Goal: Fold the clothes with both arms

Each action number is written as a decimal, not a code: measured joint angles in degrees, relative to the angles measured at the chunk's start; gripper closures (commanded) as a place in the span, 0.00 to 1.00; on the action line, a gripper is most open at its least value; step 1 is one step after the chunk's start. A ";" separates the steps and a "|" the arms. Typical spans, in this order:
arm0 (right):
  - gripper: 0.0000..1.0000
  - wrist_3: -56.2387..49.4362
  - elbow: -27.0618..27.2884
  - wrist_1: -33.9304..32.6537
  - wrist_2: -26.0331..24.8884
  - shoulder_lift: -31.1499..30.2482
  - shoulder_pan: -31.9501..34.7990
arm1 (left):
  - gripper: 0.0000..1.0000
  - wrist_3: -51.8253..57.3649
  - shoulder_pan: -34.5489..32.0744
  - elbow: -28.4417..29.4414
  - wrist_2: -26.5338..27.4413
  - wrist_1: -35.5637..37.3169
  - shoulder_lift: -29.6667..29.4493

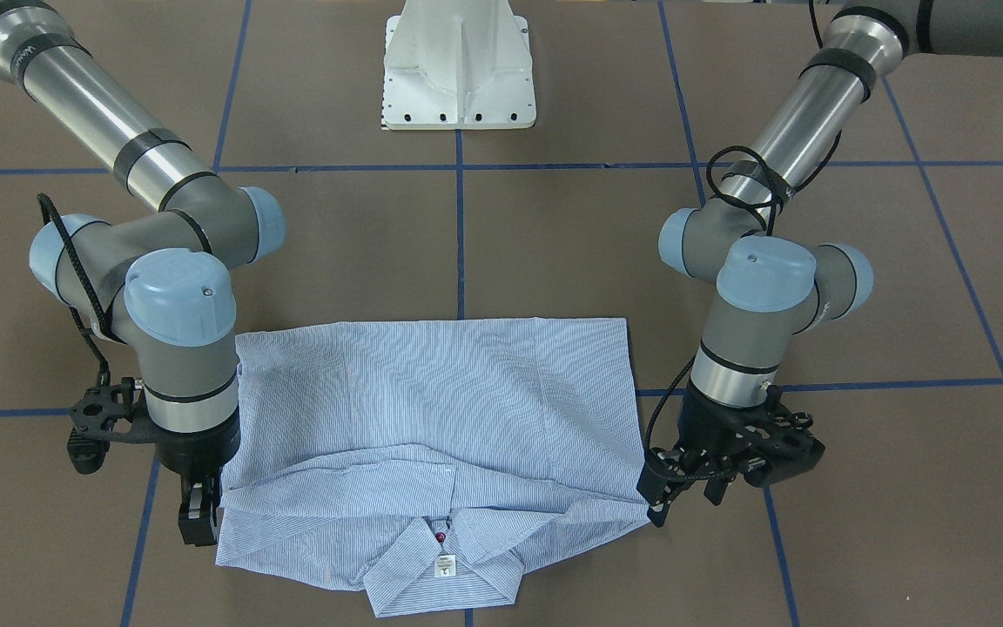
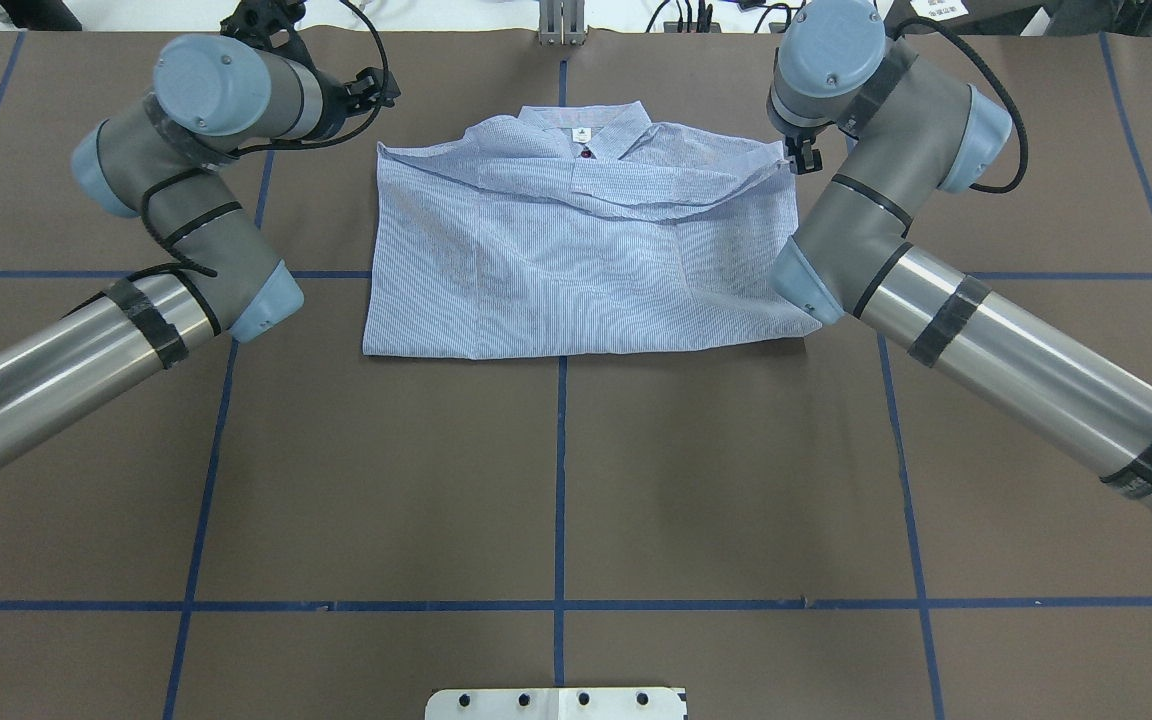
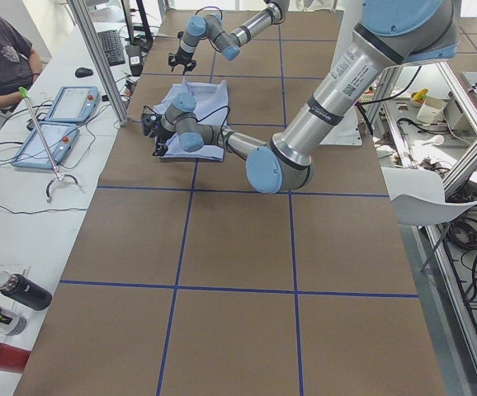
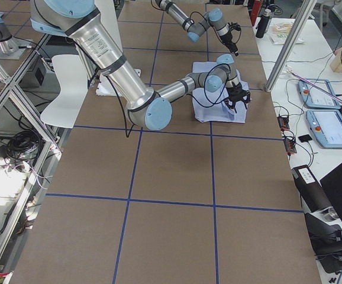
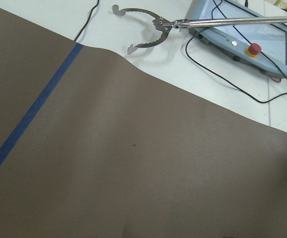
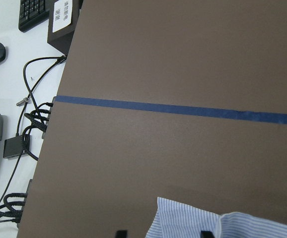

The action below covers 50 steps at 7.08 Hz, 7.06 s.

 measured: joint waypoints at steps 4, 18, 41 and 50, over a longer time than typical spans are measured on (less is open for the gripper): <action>0.01 -0.16 24.00 -1.22 0.96 -17.23 -9.20 | 0.00 1.45 -0.13 -12.41 -3.78 0.22 8.46; 1.00 -2.90 34.66 -11.69 -3.38 -24.10 -16.49 | 0.00 1.39 -0.07 -15.08 -3.71 0.27 9.82; 0.00 -29.41 48.61 -30.96 12.08 -21.74 -9.97 | 1.00 -10.66 20.06 -26.35 -2.09 9.64 14.98; 0.00 -29.26 48.43 -30.90 12.02 -21.45 -10.29 | 0.00 8.90 1.32 9.61 2.97 0.13 -8.83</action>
